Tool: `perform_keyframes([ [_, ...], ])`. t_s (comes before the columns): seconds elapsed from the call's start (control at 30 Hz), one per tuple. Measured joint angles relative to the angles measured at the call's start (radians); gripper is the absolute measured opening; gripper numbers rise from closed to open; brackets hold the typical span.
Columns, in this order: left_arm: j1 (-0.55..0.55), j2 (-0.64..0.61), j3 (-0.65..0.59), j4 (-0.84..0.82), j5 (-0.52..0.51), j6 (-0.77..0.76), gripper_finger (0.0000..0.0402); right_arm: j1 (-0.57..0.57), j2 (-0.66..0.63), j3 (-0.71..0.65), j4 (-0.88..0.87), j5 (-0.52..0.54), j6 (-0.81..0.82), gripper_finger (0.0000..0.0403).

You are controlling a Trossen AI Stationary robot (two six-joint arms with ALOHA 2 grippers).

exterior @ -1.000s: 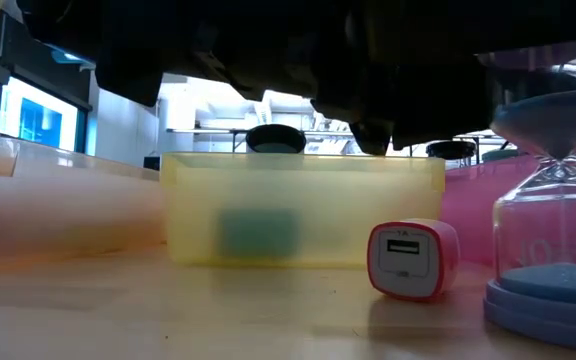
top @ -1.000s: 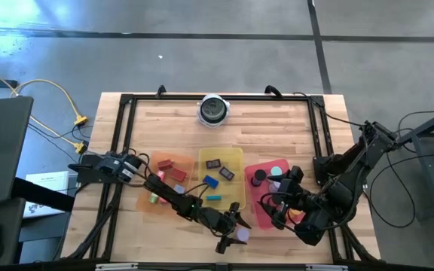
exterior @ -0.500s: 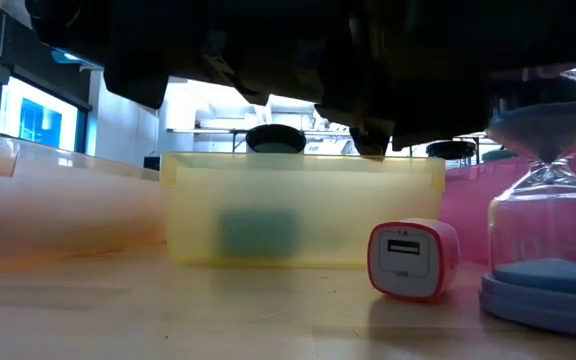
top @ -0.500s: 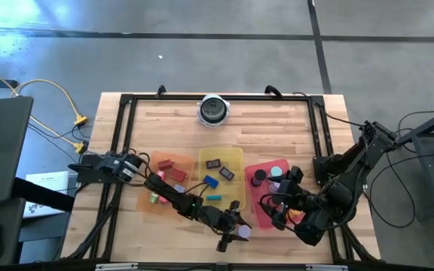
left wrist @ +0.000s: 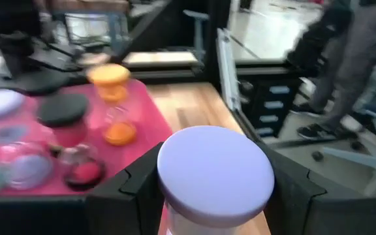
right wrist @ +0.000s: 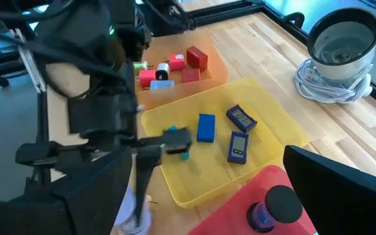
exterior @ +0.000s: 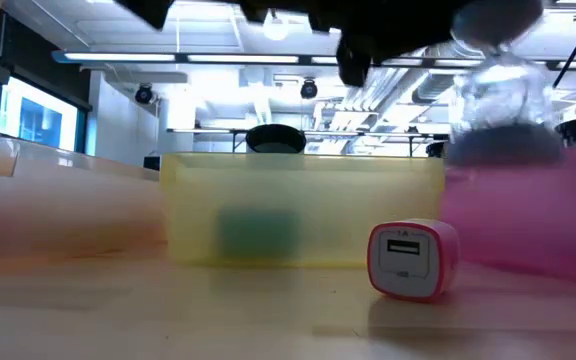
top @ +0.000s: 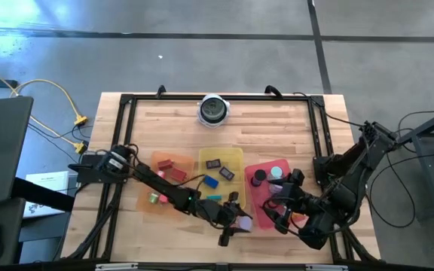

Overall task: Pick & Place Office items
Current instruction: Put the white hourglass timer into the red bin

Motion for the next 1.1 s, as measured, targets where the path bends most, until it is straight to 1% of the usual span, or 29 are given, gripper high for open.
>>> perform_keyframes([
  [0.1, 0.004, -0.031, 0.003, -0.004, -0.030, 0.000, 0.0186, 0.020, 0.000, 0.000, 0.024, 0.033, 0.000, 0.0389],
  [0.23, 0.014, -0.050, 0.042, -0.019, -0.053, -0.001, 0.0186, 0.052, 0.000, 0.000, 0.044, 0.066, 0.000, 0.0389],
  [0.4, 0.033, -0.052, 0.115, -0.092, -0.058, 0.001, 0.0186, 0.088, 0.000, 0.000, 0.059, 0.091, 0.001, 0.0389],
  [0.5, 0.034, -0.066, 0.143, -0.093, -0.058, 0.013, 0.0186, 0.106, 0.000, 0.000, 0.073, 0.112, 0.001, 0.0389],
  [0.63, 0.029, -0.130, 0.166, -0.144, -0.068, 0.023, 0.0186, 0.132, -0.014, 0.000, 0.106, 0.139, 0.001, 0.0389],
  [0.77, 0.017, -0.201, 0.170, -0.218, -0.133, 0.007, 0.0186, 0.165, -0.031, 0.000, 0.133, 0.180, 0.001, 0.0389],
  [0.87, 0.015, -0.246, 0.169, -0.227, -0.184, 0.001, 0.0186, 0.187, -0.034, 0.000, 0.177, 0.179, -0.002, 0.0389],
  [0.97, 0.006, -0.287, 0.169, -0.232, -0.223, 0.000, 0.0186, 0.199, -0.030, 0.000, 0.208, 0.113, -0.015, 0.0389],
  [1.03, 0.005, -0.309, 0.169, -0.239, -0.253, 0.000, 0.0186, 0.195, -0.026, 0.000, 0.220, 0.076, -0.052, 0.0389],
  [1.1, 0.001, -0.330, 0.169, -0.242, -0.272, -0.001, 0.0186, 0.189, -0.023, 0.000, 0.233, 0.067, -0.084, 0.0389],
])
